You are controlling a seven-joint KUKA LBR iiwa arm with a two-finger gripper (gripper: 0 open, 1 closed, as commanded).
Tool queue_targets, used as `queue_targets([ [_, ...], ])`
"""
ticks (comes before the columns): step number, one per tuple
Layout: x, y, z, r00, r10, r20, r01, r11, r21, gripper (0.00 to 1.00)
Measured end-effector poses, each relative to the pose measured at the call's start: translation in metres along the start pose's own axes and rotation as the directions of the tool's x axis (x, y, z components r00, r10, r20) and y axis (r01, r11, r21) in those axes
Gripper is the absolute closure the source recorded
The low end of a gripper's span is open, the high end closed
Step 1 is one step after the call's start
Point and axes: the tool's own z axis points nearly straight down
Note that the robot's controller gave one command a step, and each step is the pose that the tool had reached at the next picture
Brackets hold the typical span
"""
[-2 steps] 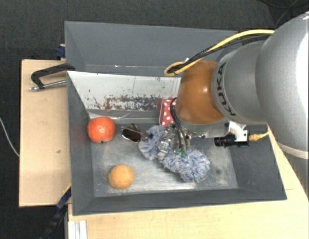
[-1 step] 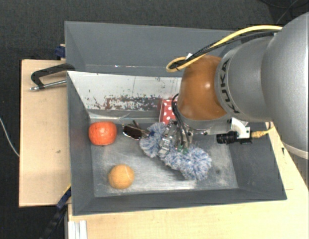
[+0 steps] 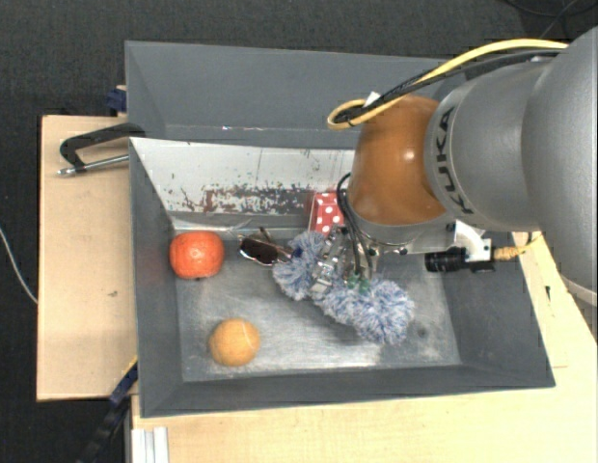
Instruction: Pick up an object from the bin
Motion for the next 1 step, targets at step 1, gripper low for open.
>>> queue_targets([
  [1, -0.0009, 0.0006, -0.0162, 1.000, 0.000, 0.004, 0.000, 1.000, -0.002, 1.00],
])
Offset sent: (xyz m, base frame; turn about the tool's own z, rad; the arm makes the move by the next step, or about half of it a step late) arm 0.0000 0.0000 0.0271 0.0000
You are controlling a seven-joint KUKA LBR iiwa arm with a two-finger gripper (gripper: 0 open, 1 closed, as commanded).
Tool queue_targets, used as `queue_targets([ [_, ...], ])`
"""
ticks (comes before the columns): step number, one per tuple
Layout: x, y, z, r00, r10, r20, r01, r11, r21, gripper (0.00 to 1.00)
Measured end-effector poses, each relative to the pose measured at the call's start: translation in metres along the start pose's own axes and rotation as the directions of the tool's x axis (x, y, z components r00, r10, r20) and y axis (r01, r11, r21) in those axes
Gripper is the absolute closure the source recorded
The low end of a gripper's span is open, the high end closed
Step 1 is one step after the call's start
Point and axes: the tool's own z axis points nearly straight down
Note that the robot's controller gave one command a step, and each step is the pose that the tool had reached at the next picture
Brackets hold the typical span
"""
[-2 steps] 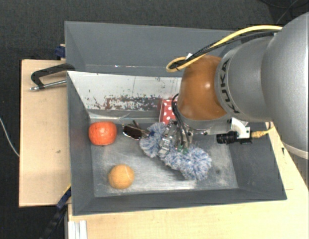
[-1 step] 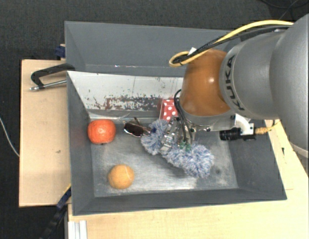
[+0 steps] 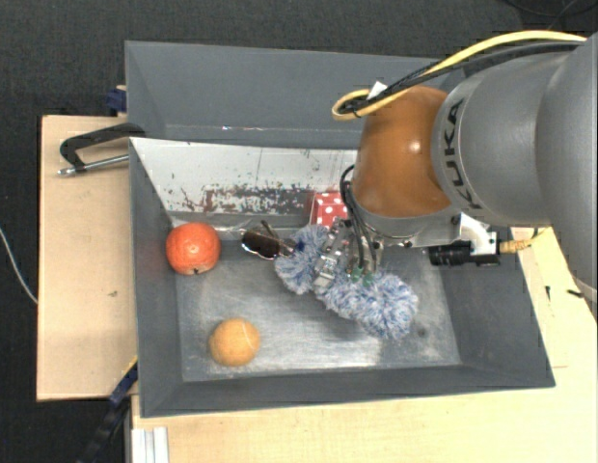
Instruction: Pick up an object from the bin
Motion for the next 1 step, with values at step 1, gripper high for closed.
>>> queue_targets([
  [1, -0.0006, 0.0006, -0.0098, 1.000, -0.001, 0.003, 0.001, 1.000, -0.002, 1.00],
])
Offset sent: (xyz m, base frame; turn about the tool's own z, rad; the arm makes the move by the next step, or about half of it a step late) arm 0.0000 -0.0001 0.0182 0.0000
